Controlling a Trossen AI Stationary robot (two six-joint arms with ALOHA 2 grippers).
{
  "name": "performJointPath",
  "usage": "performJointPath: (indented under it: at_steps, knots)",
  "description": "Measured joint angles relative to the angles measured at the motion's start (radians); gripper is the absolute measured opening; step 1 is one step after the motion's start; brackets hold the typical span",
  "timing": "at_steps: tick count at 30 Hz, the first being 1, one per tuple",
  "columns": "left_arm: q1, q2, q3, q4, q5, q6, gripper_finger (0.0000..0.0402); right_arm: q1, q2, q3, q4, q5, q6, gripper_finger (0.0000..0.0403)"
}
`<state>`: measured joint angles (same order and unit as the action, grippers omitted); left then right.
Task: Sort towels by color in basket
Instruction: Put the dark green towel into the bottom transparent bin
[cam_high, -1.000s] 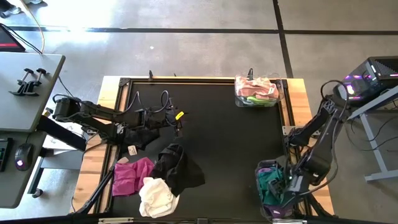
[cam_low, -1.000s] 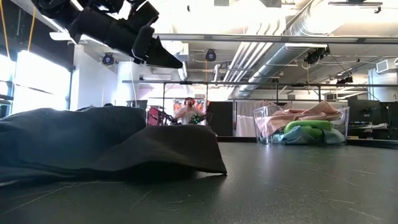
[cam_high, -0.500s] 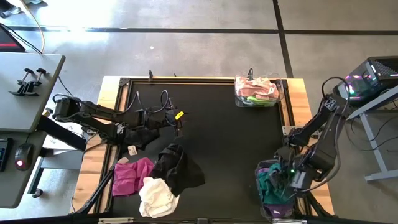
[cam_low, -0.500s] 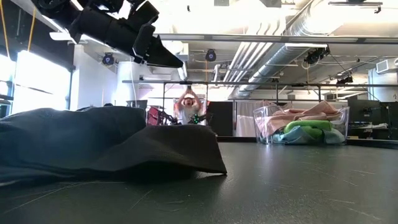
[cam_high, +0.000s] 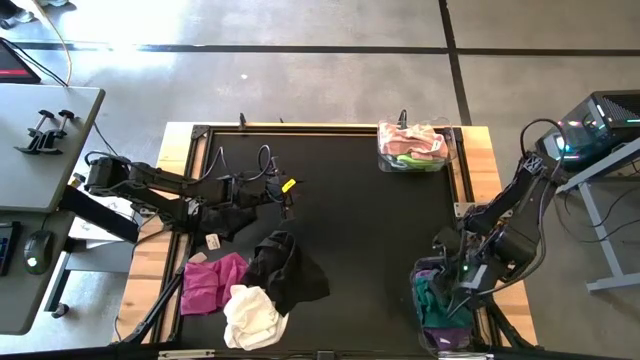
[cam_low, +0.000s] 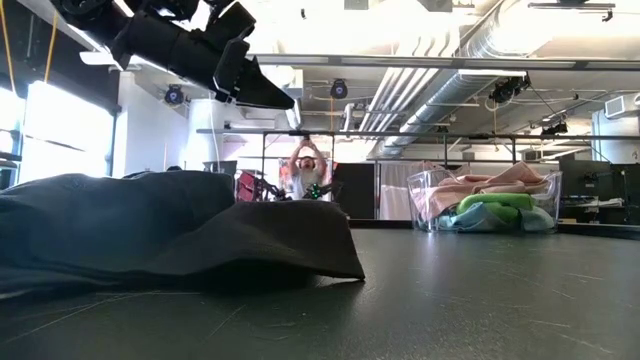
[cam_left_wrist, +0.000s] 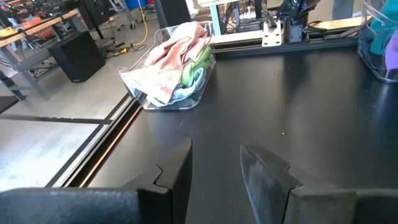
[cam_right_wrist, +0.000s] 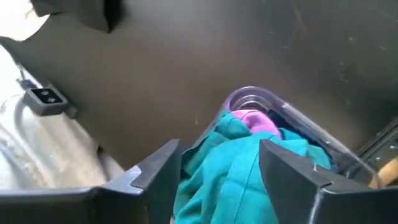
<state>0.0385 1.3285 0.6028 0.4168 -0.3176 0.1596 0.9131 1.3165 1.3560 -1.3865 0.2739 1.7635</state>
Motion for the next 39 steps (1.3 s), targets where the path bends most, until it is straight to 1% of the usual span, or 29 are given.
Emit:
performJointPath:
  at_steps: [2, 4, 10, 13, 18, 20, 22, 26, 31, 35, 39]
  knots:
    - [0.0, 0.0, 0.0, 0.0, 0.0, -0.001, 0.0124, 0.001, 0.003, -0.006, -0.012, 0.003, 0.018, 0.02]
    - [0.0, 0.0, 0.0, -0.005, 0.0, -0.006, 0.0124, 0.011, 0.013, -0.017, -0.014, -0.022, 0.064, 0.0193]
    - [0.0, 0.0, 0.0, -0.01, 0.0, -0.01, 0.0124, 0.061, 0.11, -0.057, 0.033, -0.211, 0.271, 0.016]
    - [0.0, 0.0, 0.0, -0.009, 0.0, -0.01, 0.0124, 0.077, 0.178, -0.091, 0.152, -0.261, 0.326, 0.014]
    - [0.0, 0.0, 0.0, -0.009, 0.001, -0.021, 0.0124, 0.102, 0.3, -0.155, 0.358, -0.282, 0.331, 0.0119]
    - [0.0, 0.0, 0.0, -0.009, 0.001, -0.025, 0.0124, 0.111, 0.352, -0.167, 0.385, -0.282, 0.336, 0.0117]
    - [0.0, 0.0, 0.0, -0.009, 0.001, -0.026, 0.0124, 0.121, 0.402, -0.168, 0.375, -0.282, 0.35, 0.0118]
    - [0.0, 0.0, 0.0, -0.008, 0.001, -0.025, 0.0124, 0.134, 0.427, -0.167, 0.344, -0.269, 0.38, 0.0129]
    - [0.0, 0.0, 0.0, -0.008, 0.001, -0.026, 0.0124, 0.16, 0.369, -0.141, 0.286, -0.168, 0.411, 0.0164]
    - [0.0, 0.0, 0.0, -0.008, 0.001, -0.026, 0.0124, 0.182, 0.3, -0.106, 0.237, -0.139, 0.438, 0.0192]
    - [0.0, 0.0, 0.0, -0.008, 0.001, -0.026, 0.0124, 0.207, 0.253, -0.06, 0.158, -0.075, 0.438, 0.0194]
